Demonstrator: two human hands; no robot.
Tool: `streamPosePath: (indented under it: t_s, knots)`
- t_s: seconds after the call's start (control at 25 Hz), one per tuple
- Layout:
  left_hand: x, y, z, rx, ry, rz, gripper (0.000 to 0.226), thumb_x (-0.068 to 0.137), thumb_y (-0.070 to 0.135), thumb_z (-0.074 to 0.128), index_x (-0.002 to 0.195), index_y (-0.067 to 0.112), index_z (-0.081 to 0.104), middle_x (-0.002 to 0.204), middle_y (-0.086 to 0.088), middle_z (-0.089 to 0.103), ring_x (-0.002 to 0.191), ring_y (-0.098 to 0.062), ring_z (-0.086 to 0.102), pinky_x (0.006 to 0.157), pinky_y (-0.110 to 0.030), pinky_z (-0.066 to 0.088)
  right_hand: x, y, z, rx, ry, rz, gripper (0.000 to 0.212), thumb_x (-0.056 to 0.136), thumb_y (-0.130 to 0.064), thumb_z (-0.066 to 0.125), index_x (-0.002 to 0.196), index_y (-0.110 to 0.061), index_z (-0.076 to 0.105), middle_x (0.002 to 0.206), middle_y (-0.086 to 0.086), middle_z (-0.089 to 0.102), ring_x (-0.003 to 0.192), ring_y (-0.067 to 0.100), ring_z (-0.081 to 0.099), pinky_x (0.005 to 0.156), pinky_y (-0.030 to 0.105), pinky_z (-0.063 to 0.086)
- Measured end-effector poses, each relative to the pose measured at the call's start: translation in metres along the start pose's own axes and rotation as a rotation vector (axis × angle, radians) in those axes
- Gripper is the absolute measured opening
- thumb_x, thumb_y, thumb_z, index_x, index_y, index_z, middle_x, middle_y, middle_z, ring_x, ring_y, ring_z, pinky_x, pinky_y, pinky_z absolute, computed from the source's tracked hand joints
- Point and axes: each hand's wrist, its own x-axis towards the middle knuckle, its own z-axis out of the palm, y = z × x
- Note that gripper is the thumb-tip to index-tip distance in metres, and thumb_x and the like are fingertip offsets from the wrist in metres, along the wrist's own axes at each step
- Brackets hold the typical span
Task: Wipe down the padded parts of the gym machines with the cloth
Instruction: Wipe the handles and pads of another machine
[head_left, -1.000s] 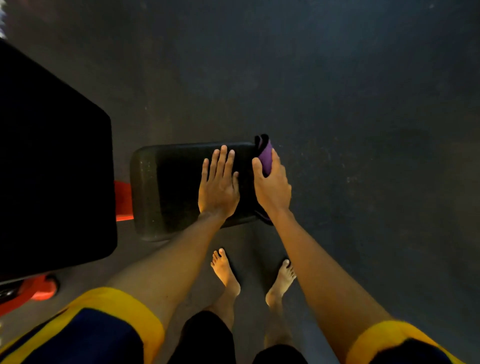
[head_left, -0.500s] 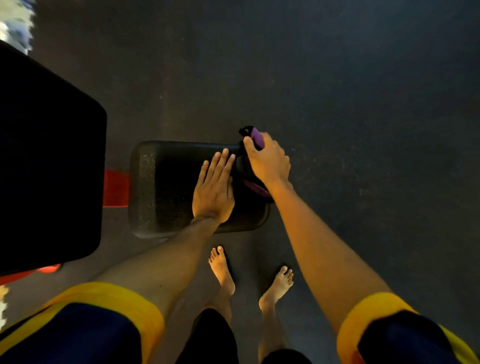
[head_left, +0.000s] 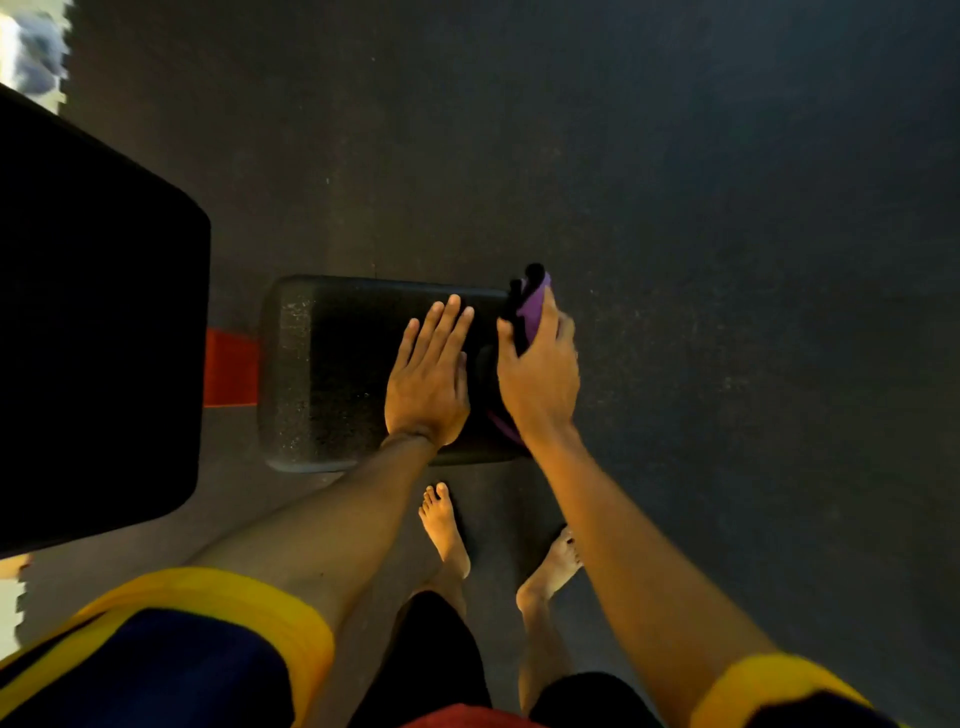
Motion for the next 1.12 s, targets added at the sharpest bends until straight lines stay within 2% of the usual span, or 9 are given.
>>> streamPosePath:
  t_s: [0.16, 0.32, 0.44, 0.64, 0.72, 0.84, 0.96, 1.04, 1.12]
  knots:
    - [0.001, -0.001, 0.0, 0.011, -0.013, -0.012, 0.058, 0.104, 0.026, 0.023, 0.162, 0.019, 0.018, 0.169, 0.002, 0.01, 0.157, -0.013, 0.004, 0.129, -0.039, 0.005, 0.032, -0.011, -0.003, -0.157, -0.004, -0.082, 0.063, 0.1, -0.053, 0.052, 0.153, -0.022, 0.037, 0.145, 0.01, 0.048, 0.126, 0.031, 0.055, 0.093, 0.04, 0.05]
    - [0.001, 0.001, 0.0, -0.013, -0.011, -0.032, 0.056, 0.106, 0.027, 0.024, 0.161, 0.019, 0.017, 0.169, 0.001, 0.013, 0.156, -0.011, 0.004, 0.128, -0.035, 0.001, -0.058, 0.031, -0.007, -0.104, -0.13, -0.166, 0.08, 0.097, -0.052, 0.055, 0.163, -0.035, 0.013, 0.171, 0.006, 0.005, 0.157, 0.035, 0.009, 0.116, 0.05, 0.031]
    - [0.002, -0.002, 0.0, -0.013, -0.027, -0.029, 0.058, 0.105, 0.031, 0.026, 0.161, 0.019, 0.016, 0.169, 0.001, 0.012, 0.157, -0.012, 0.004, 0.129, -0.039, 0.006, -0.073, 0.044, 0.002, -0.195, -0.125, -0.308, 0.076, 0.096, -0.052, 0.052, 0.163, -0.034, 0.02, 0.172, 0.008, 0.001, 0.157, 0.038, -0.007, 0.124, 0.061, 0.015]
    - [0.0, -0.003, 0.003, 0.046, -0.026, -0.022, 0.068, 0.1, 0.031, 0.032, 0.162, 0.01, 0.015, 0.169, -0.007, 0.012, 0.157, -0.017, 0.006, 0.129, -0.038, 0.004, 0.023, 0.013, 0.0, -0.39, -0.174, -0.52, 0.065, 0.094, -0.057, 0.043, 0.156, -0.037, 0.036, 0.165, 0.008, 0.027, 0.153, 0.04, 0.018, 0.123, 0.064, 0.016]
    - [0.0, -0.001, 0.003, 0.047, -0.013, -0.036, 0.061, 0.104, 0.028, 0.027, 0.162, 0.011, 0.015, 0.169, -0.006, 0.012, 0.157, -0.017, 0.006, 0.129, -0.039, 0.007, 0.06, -0.006, -0.011, -0.359, -0.263, -0.402, 0.06, 0.095, -0.06, 0.044, 0.15, -0.036, 0.042, 0.15, 0.008, 0.045, 0.138, 0.036, 0.043, 0.11, 0.055, 0.041]
    - [0.001, 0.001, 0.0, 0.029, -0.004, -0.046, 0.059, 0.105, 0.027, 0.025, 0.162, 0.014, 0.016, 0.17, -0.004, 0.011, 0.157, -0.015, 0.004, 0.129, -0.04, 0.008, 0.083, -0.027, -0.02, -0.344, -0.371, -0.186, 0.058, 0.098, -0.063, 0.046, 0.149, -0.035, 0.043, 0.137, 0.007, 0.053, 0.124, 0.034, 0.055, 0.089, 0.041, 0.046]
    - [-0.002, -0.001, 0.0, 0.032, 0.005, -0.009, 0.06, 0.104, 0.03, 0.028, 0.161, 0.011, 0.021, 0.168, -0.007, 0.017, 0.157, -0.018, 0.009, 0.128, -0.042, 0.012, 0.04, -0.003, -0.021, -0.489, -0.337, -0.454, 0.079, 0.094, -0.063, 0.052, 0.161, -0.037, 0.02, 0.164, 0.009, 0.024, 0.151, 0.041, 0.021, 0.118, 0.058, 0.027]
    - [0.0, 0.0, -0.003, 0.039, -0.005, 0.003, 0.062, 0.103, 0.036, 0.029, 0.16, 0.01, 0.024, 0.168, -0.008, 0.018, 0.157, -0.02, 0.01, 0.128, -0.041, 0.01, 0.019, 0.018, -0.024, -0.524, -0.358, -0.602, 0.089, 0.09, -0.061, 0.057, 0.163, -0.038, 0.011, 0.171, 0.008, 0.004, 0.156, 0.04, -0.004, 0.123, 0.063, 0.005]
    - [0.001, 0.002, -0.003, 0.036, -0.002, -0.011, 0.062, 0.104, 0.037, 0.027, 0.159, 0.009, 0.025, 0.167, -0.009, 0.019, 0.156, -0.019, 0.011, 0.128, -0.038, 0.006, 0.028, 0.019, -0.028, -0.517, -0.389, -0.657, 0.088, 0.091, -0.058, 0.057, 0.163, -0.038, 0.011, 0.171, 0.008, 0.003, 0.157, 0.04, -0.004, 0.123, 0.064, 0.003]
